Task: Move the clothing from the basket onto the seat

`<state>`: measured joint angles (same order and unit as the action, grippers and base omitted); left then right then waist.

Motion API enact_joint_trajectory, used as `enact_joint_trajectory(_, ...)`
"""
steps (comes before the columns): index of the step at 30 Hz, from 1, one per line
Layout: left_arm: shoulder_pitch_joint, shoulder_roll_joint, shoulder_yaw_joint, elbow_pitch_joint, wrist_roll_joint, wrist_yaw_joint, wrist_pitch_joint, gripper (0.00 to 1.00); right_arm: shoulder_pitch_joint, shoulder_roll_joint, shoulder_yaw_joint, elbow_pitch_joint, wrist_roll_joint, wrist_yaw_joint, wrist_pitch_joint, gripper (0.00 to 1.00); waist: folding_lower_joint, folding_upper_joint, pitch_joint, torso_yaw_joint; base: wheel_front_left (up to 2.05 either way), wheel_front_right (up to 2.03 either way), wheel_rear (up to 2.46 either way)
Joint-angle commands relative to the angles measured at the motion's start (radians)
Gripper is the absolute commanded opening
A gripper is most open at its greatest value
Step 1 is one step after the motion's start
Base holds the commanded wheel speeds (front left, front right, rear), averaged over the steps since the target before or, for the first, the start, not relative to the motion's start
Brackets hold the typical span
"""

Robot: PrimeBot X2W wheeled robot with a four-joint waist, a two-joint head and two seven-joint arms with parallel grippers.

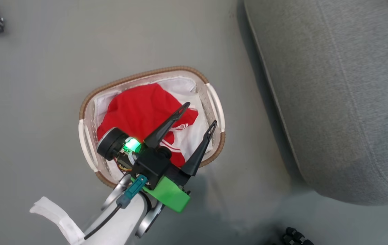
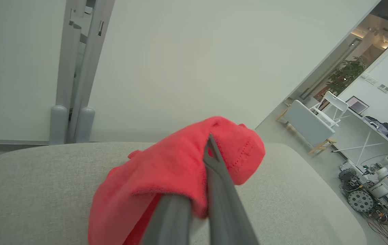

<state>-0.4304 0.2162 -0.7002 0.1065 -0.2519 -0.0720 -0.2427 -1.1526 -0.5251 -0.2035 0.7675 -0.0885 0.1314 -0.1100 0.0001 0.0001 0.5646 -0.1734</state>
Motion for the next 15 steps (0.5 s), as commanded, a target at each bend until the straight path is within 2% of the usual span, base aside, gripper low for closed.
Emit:
enact_joint_trajectory(1,-0.022,0.014,0.005,-0.008,0.006,0.005,0.004,1.0,0.037,0.026,-0.02,0.026,-0.013,-0.001,-0.023,0.0,-0.0001,-0.0001,0.079,0.042,0.0,0.0,0.0)
enact_joint_trajectory(5,-0.021,0.028,0.011,-0.021,0.006,0.014,0.012,1.0,0.111,0.118,-0.087,0.116,-0.016,-0.001,-0.097,0.0,-0.0001,-0.0001,0.093,0.022,0.0,0.0,0.0)
enact_joint_trajectory(9,-0.022,0.039,0.012,-0.03,0.004,0.019,0.026,1.0,0.167,0.181,-0.145,0.166,-0.028,-0.001,-0.143,0.0,-0.0001,-0.0001,0.091,-0.002,0.0,0.0,0.0)
enact_joint_trajectory(10,-0.024,0.041,0.013,-0.032,0.002,0.02,0.028,1.0,0.183,0.197,-0.165,0.159,-0.031,-0.001,-0.151,0.12,-0.0001,-0.0001,0.088,-0.007,0.0,0.0,0.0)
enact_joint_trajectory(11,-0.023,0.044,0.014,-0.034,0.001,0.021,0.03,1.0,0.202,0.212,-0.176,0.149,-0.04,-0.001,-0.155,0.4,-0.0001,-0.0001,0.084,-0.011,0.0,0.0,0.0)
enact_joint_trajectory(12,-0.022,0.046,0.016,-0.036,-0.001,0.024,0.032,1.0,0.218,0.234,-0.187,0.115,-0.04,-0.001,-0.155,1.0,-0.0001,-0.0001,0.081,-0.016,0.0,0.0,0.0)
enact_joint_trajectory(15,-0.017,0.05,0.018,-0.041,-0.006,0.029,0.037,1.0,0.28,0.275,-0.206,0.021,-0.044,-0.001,-0.155,1.0,-0.0001,-0.0001,0.075,-0.028,0.0,0.0,0.0)
